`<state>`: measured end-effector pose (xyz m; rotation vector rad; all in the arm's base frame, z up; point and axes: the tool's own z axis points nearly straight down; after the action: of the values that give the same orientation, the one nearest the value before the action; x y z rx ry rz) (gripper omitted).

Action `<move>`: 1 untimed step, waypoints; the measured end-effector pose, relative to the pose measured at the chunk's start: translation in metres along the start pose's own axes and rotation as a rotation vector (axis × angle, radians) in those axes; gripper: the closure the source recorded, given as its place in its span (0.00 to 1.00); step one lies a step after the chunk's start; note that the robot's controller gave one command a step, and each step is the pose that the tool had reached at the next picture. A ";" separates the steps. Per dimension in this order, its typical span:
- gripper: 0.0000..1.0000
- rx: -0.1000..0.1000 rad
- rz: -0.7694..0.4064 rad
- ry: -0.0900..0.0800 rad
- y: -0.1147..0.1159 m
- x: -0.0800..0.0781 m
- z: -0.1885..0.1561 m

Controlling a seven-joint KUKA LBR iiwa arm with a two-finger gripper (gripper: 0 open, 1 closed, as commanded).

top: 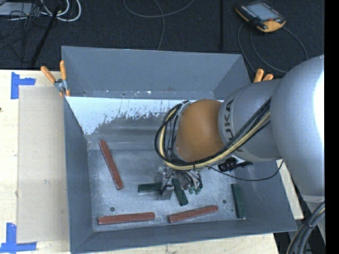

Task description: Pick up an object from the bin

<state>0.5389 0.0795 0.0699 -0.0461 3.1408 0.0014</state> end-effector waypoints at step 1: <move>1.00 -0.001 -0.160 0.001 -0.007 -0.006 0.000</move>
Offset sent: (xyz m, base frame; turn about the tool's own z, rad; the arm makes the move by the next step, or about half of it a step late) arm 0.0247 -0.0169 0.0220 -0.3044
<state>0.5455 0.0730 0.0700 -0.2963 3.1277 0.0029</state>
